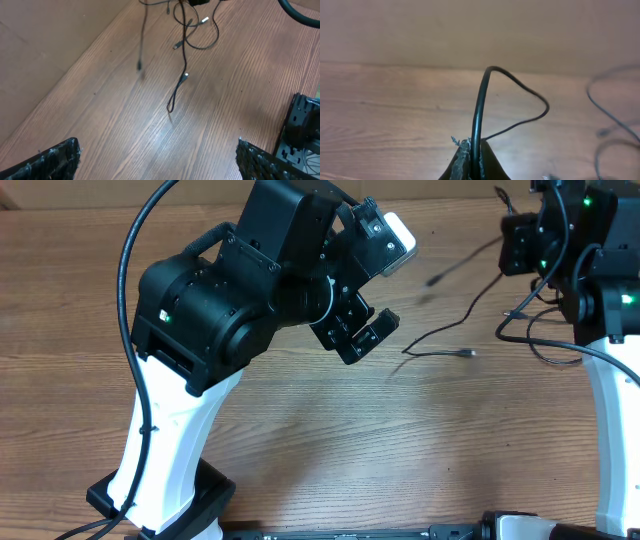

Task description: Untangle cables

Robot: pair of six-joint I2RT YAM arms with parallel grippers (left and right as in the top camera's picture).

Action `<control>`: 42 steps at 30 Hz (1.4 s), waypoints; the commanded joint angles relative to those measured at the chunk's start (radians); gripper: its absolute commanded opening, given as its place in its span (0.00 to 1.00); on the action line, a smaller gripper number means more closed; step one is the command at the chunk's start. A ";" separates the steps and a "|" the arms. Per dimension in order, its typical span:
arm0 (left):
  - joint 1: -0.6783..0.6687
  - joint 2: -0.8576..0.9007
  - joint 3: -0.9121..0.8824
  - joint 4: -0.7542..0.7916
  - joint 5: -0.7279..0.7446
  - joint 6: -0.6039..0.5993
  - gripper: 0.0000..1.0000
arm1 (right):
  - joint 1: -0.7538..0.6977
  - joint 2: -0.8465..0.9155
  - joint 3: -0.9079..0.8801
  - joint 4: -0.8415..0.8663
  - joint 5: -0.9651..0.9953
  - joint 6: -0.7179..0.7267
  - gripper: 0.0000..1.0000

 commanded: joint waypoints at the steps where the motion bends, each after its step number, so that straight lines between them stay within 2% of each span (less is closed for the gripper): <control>1: -0.004 0.013 0.004 0.002 -0.005 0.011 1.00 | -0.039 -0.027 0.014 -0.030 0.055 0.030 0.04; 9: -0.004 0.013 0.004 0.002 -0.005 0.011 1.00 | -0.142 -0.030 0.014 -0.093 0.054 0.086 0.04; 20: -0.004 0.013 0.004 0.002 -0.005 0.011 0.99 | -0.344 -0.030 0.014 -0.114 0.054 0.085 0.04; 35: -0.004 0.013 0.004 0.002 -0.005 0.011 1.00 | -0.644 -0.029 0.014 0.054 0.054 0.087 0.04; 38: -0.004 0.013 0.004 0.002 -0.005 0.011 1.00 | -0.695 -0.024 0.014 0.076 0.054 0.112 0.12; 42: -0.004 0.013 0.004 0.002 -0.005 0.011 1.00 | -0.748 -0.003 0.014 0.092 0.054 0.112 0.12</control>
